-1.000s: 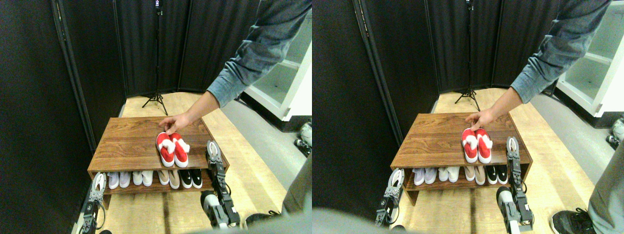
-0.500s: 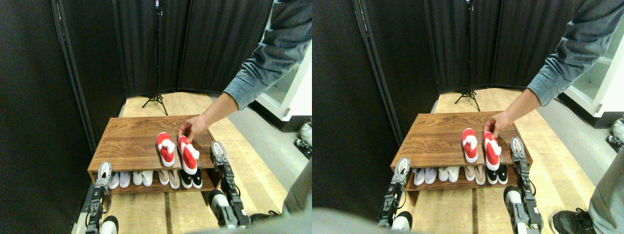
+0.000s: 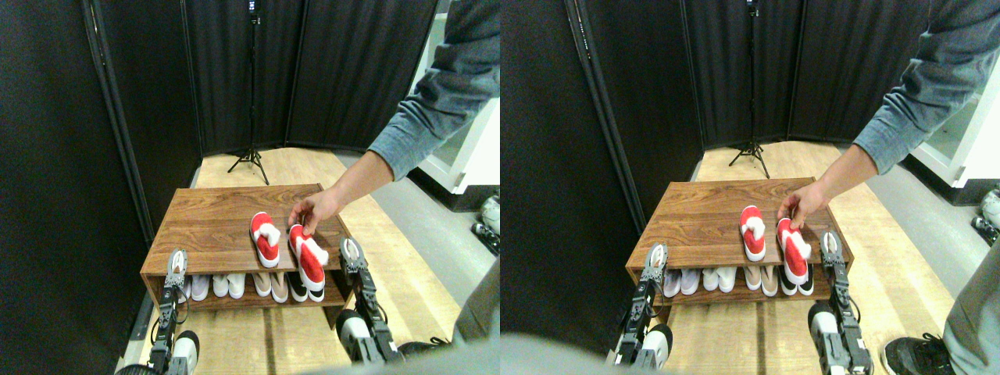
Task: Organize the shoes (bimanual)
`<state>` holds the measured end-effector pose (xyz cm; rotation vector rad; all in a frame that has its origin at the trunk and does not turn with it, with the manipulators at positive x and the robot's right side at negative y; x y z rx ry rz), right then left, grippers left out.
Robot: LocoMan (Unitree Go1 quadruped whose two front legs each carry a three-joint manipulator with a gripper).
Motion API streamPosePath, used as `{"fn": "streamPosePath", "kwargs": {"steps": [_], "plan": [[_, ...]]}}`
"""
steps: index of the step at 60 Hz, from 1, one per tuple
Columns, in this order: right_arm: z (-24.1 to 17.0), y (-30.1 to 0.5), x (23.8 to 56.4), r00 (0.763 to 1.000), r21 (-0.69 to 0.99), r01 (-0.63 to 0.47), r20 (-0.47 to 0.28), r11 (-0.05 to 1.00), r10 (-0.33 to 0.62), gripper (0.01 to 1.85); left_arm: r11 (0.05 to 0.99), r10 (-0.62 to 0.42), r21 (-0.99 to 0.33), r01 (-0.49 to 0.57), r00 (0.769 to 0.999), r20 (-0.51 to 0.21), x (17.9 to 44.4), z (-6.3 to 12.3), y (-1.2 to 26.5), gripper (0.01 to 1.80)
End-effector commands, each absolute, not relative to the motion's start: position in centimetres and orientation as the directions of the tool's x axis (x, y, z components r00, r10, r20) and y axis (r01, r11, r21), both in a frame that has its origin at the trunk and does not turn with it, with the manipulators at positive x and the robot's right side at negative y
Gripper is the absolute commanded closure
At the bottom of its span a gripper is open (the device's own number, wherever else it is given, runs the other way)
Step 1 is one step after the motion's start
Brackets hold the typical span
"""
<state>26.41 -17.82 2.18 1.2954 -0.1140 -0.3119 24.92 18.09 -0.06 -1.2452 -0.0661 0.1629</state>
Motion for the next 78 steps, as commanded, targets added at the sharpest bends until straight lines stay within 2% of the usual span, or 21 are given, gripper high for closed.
{"fn": "streamPosePath", "kwargs": {"steps": [1,2,5,11,18,22,34,43,54,59,78], "plan": [[3.5,-17.0,26.0,0.966,0.956,0.140,-0.076,0.258,-0.246,0.77,0.308,0.138,-0.950,-0.043,0.990,0.000,25.2,0.8,17.6,1.80],[3.5,-17.0,26.0,0.966,0.956,0.140,-0.076,0.258,-0.246,0.77,0.308,0.138,-0.950,-0.043,0.990,0.000,25.2,0.8,17.6,1.80],[3.5,-17.0,25.9,0.968,0.949,0.156,-0.091,0.276,-0.234,0.48,0.309,0.137,-0.950,-0.042,0.991,0.001,25.3,0.8,17.5,1.80],[3.7,-17.2,25.7,0.980,0.946,0.165,-0.124,0.279,-0.159,0.31,0.304,0.133,-0.952,-0.042,0.991,-0.001,25.3,0.8,17.5,1.80],[3.8,-17.1,25.7,0.984,0.950,0.166,-0.142,0.264,-0.110,0.20,0.299,0.137,-0.953,-0.043,0.991,-0.001,25.4,0.8,17.5,1.80],[3.8,-17.1,25.6,0.983,0.958,0.180,-0.170,0.222,-0.065,0.14,0.296,0.136,-0.954,-0.041,0.991,-0.001,25.4,0.8,17.6,1.80],[3.3,-16.7,25.1,0.981,0.952,0.190,-0.192,0.242,-0.017,0.12,0.319,0.137,-0.947,-0.036,0.990,0.008,25.5,0.8,17.9,1.80],[2.2,-15.5,24.5,0.976,0.965,0.210,-0.215,0.154,0.020,0.16,0.318,0.128,-0.948,-0.024,0.992,0.018,25.5,0.8,18.0,1.80],[1.4,-14.2,24.1,0.971,0.965,0.218,-0.230,0.148,0.069,0.19,0.303,0.135,-0.952,-0.032,0.991,0.009,25.4,0.8,18.0,1.80],[1.1,-13.7,23.9,0.970,0.965,0.213,-0.227,0.152,0.089,0.14,0.309,0.139,-0.950,-0.034,0.990,0.009,25.3,0.9,18.1,1.80],[-0.1,-13.2,25.1,0.966,0.957,0.229,-0.246,0.176,0.081,0.15,0.345,0.151,-0.938,-0.024,0.988,0.031,25.0,0.9,18.2,1.80]]}}
